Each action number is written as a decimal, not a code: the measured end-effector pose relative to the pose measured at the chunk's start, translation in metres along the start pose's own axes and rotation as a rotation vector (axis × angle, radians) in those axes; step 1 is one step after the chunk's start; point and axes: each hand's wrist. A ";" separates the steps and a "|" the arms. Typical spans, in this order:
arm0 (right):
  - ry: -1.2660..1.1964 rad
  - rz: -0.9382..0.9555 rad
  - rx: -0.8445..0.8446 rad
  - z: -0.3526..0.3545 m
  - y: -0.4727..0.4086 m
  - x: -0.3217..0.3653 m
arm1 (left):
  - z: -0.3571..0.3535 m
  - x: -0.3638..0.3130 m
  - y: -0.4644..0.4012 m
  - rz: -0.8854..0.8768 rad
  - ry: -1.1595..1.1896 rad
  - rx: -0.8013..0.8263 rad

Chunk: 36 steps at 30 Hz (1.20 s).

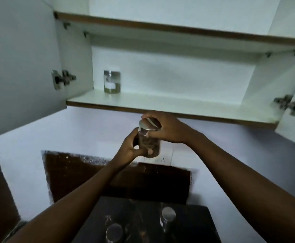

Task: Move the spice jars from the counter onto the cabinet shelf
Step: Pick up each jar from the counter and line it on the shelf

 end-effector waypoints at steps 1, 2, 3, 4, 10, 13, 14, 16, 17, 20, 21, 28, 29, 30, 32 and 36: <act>0.006 0.019 -0.013 0.013 -0.010 0.009 | 0.009 -0.011 -0.012 -0.030 -0.017 -0.021; 0.003 0.041 -0.022 0.023 -0.019 0.016 | 0.017 -0.020 -0.022 -0.057 -0.033 -0.041; 0.000 0.065 -0.035 0.032 -0.027 0.021 | 0.023 -0.028 -0.031 -0.084 -0.058 -0.067; 0.001 0.096 -0.058 0.042 -0.037 0.030 | 0.030 -0.038 -0.042 -0.118 -0.088 -0.108; 0.082 0.116 -0.192 0.067 -0.106 0.045 | 0.067 -0.073 -0.103 -0.121 -0.316 -0.320; 0.121 0.083 -0.237 0.061 -0.143 0.039 | 0.078 -0.066 -0.128 -0.058 -0.402 -0.316; 0.120 0.088 -0.232 0.059 -0.155 0.036 | 0.083 -0.062 -0.135 -0.037 -0.443 -0.326; 0.111 0.083 -0.173 0.054 -0.177 0.029 | 0.091 -0.051 -0.145 0.011 -0.552 -0.367; 0.118 0.075 -0.139 0.052 -0.186 0.025 | 0.095 -0.046 -0.149 0.035 -0.604 -0.394; 0.096 0.054 -0.065 0.045 -0.213 0.017 | 0.105 -0.036 -0.166 0.114 -0.659 -0.413; 0.069 0.049 -0.044 0.042 -0.221 0.014 | 0.108 -0.032 -0.172 0.143 -0.637 -0.388; 0.108 0.098 -0.183 0.034 -0.250 -0.017 | 0.138 -0.011 -0.196 0.317 -0.639 -0.182; 0.139 0.094 -0.240 0.032 -0.254 -0.021 | 0.142 -0.009 -0.199 0.344 -0.648 -0.182; 0.165 0.089 -0.287 0.030 -0.257 -0.025 | 0.144 -0.008 -0.203 0.364 -0.637 -0.183; 0.179 0.078 -0.332 0.024 -0.265 -0.030 | 0.147 -0.003 -0.211 0.382 -0.600 -0.193; 0.205 0.044 -0.373 0.018 -0.283 -0.043 | 0.144 0.005 -0.226 0.382 -0.609 -0.242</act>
Point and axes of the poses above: each hand's wrist, its own y-axis away from the middle knuckle, its own z-axis out of the back of the hand, x = y × z, and after that the axes turned 5 degrees about -y, right-handed
